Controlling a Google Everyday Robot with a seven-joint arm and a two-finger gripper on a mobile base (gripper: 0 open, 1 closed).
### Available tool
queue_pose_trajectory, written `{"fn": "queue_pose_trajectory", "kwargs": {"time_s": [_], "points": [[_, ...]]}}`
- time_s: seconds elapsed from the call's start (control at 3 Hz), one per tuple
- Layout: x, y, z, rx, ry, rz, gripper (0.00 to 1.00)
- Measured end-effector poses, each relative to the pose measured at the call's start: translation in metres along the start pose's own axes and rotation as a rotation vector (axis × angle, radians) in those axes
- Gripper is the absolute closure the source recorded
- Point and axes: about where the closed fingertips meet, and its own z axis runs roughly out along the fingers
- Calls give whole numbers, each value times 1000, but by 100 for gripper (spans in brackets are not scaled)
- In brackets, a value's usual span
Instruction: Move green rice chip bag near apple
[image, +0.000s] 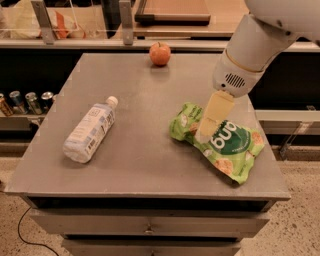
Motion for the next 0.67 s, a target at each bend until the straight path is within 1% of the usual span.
{"fn": "queue_pose_trajectory", "kwargs": {"time_s": [0.33,0.67], "points": [[4,8,26,-6,21,-1,0],[9,12,46,-6,30,10,18]]}}
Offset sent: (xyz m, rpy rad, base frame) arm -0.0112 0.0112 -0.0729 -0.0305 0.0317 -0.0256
